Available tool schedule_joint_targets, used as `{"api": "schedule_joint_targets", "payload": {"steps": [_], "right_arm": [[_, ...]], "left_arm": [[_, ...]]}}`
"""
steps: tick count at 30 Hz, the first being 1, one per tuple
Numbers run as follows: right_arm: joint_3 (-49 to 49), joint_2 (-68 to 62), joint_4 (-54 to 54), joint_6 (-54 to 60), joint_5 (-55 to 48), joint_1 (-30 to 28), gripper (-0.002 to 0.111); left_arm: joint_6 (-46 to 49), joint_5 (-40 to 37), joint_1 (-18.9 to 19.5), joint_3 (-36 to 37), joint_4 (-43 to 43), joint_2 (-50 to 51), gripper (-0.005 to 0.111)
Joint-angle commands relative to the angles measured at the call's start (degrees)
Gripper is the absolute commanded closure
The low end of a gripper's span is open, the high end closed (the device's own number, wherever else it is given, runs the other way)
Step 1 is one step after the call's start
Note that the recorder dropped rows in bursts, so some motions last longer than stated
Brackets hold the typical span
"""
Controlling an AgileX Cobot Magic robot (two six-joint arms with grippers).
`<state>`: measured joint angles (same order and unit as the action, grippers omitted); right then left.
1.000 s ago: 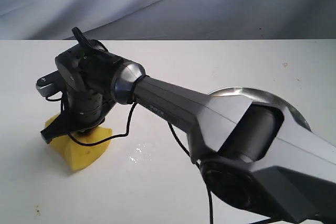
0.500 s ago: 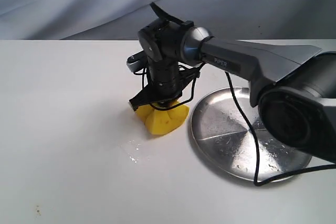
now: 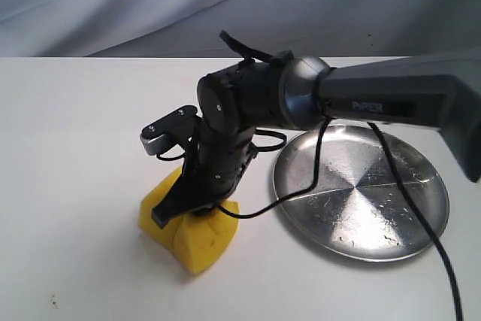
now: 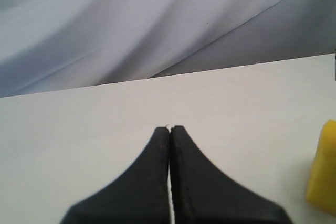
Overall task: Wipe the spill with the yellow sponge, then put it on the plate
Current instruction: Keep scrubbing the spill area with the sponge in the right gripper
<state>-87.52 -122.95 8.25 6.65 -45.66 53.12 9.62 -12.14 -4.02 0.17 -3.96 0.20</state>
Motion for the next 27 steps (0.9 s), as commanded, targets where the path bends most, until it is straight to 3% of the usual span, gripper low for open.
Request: {"api": "schedule_joint_targets", "payload": {"steps": [1, 6, 11, 21, 27], "right_arm": [[7.36, 3.7, 2.3, 2.11, 5.44, 0.78, 0.108], [7.51, 2.66, 2.3, 2.11, 11.09, 0.38, 0.108], [-2.48, -3.04, 1.89, 2.11, 9.49, -1.17, 0.108], [-35.89, -20.23, 0.67, -5.09, -12.73, -6.73, 0.108], [-39.7, -20.99, -4.95, -7.98, -22.76, -7.9, 0.108]], "left_arm": [[-0.47, 0.37, 0.06, -0.17, 0.02, -0.2, 0.107], [-0.47, 0.37, 0.06, -0.17, 0.02, -0.2, 0.107], [-0.47, 0.37, 0.06, -0.17, 0.02, -0.2, 0.107], [-0.47, 0.37, 0.06, -0.17, 0.02, -0.2, 0.107], [-0.47, 0.37, 0.06, -0.17, 0.02, -0.2, 0.107]]}}
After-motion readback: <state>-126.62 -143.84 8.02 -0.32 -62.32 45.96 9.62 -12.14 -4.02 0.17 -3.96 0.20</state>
